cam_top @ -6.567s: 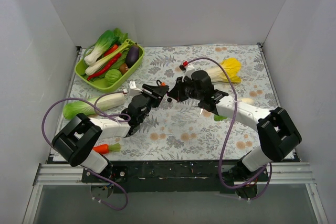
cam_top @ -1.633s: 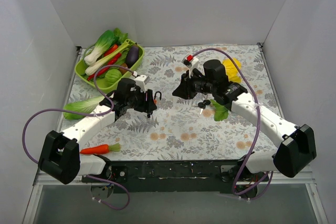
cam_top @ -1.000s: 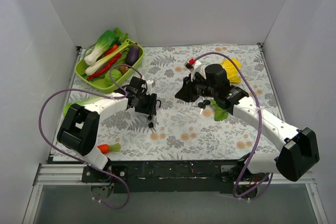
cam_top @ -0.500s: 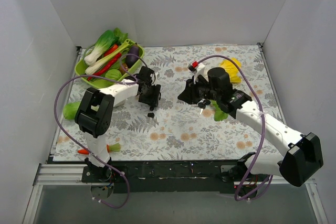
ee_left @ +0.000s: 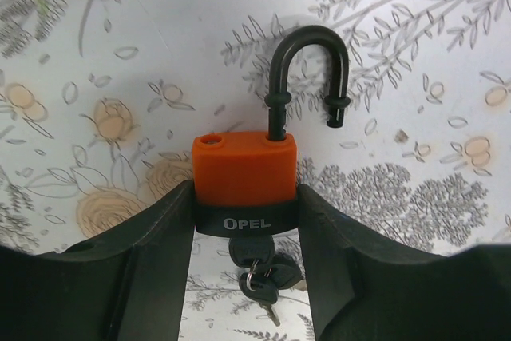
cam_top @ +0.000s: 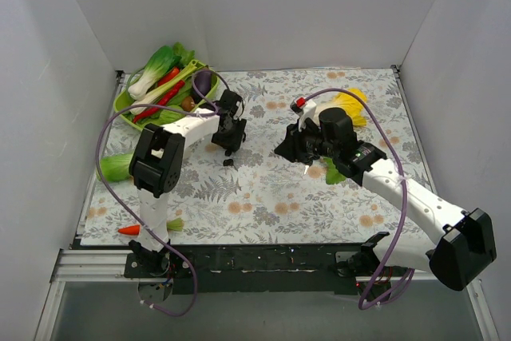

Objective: Unlock with the key

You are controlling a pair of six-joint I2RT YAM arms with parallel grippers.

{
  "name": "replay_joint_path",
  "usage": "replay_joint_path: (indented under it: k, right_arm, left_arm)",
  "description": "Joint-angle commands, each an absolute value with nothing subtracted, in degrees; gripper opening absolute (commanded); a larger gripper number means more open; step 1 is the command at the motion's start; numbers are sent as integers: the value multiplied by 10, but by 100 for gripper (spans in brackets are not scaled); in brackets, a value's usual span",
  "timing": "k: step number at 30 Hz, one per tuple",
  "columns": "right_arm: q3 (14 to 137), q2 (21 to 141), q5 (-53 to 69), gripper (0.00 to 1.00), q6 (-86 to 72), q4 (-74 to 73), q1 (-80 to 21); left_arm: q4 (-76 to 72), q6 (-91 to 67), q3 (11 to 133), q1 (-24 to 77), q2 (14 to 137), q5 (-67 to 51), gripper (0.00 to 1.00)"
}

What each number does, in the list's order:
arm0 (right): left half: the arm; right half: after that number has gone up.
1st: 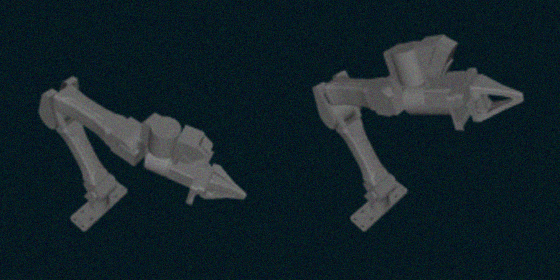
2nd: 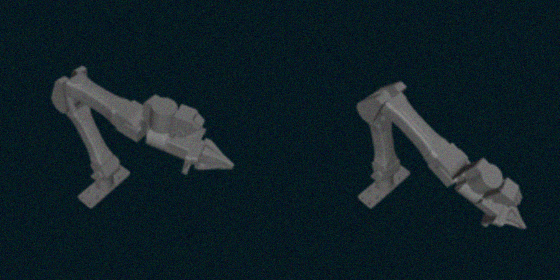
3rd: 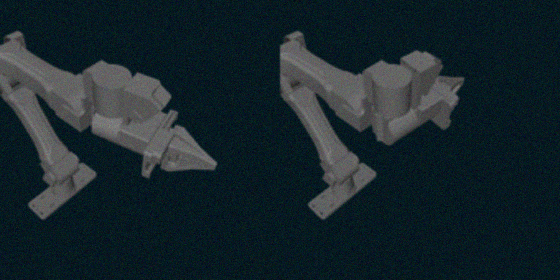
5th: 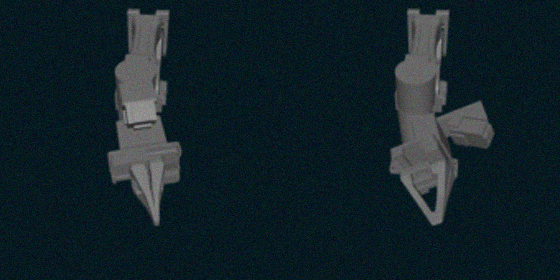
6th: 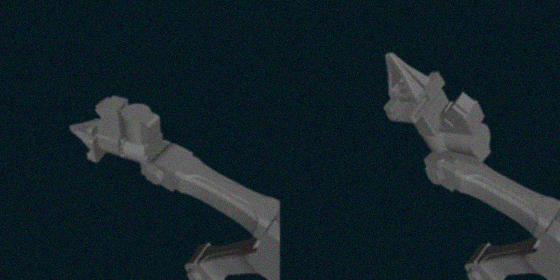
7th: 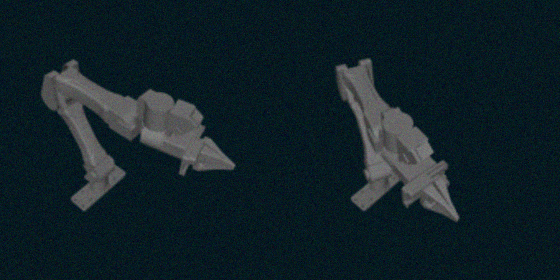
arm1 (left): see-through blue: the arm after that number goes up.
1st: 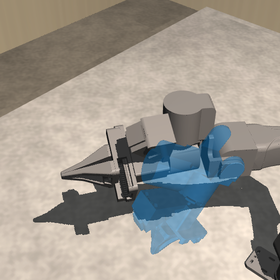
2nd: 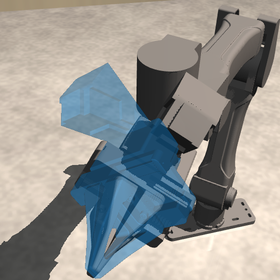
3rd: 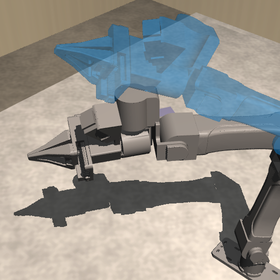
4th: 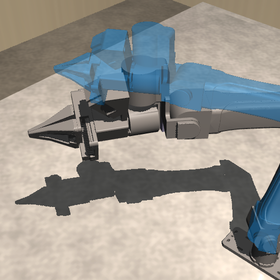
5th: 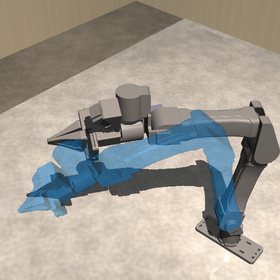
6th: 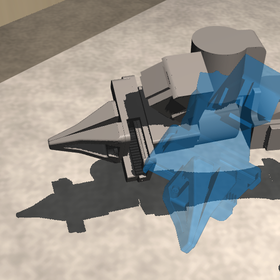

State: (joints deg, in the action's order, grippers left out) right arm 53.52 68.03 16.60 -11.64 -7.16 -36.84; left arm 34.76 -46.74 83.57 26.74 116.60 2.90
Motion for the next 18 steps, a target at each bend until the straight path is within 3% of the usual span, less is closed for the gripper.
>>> replay_joint_path:
  k: [1,12,16,18]
  right_arm:
    - [528,659,159,33,-111,-56,-369]
    - [507,632,133,35,-110,-61,-369]
    - [505,628,123,35,-110,-62,-369]
    - [504,625,114,35,-111,-62,-369]
  left_arm:
    - [380,-439,874,265,1202,88,11]
    - [362,-424,894,265,1217,76,31]
    - [347,-432,889,265,1198,60,57]
    - [333,-434,881,265,1179,47,65]
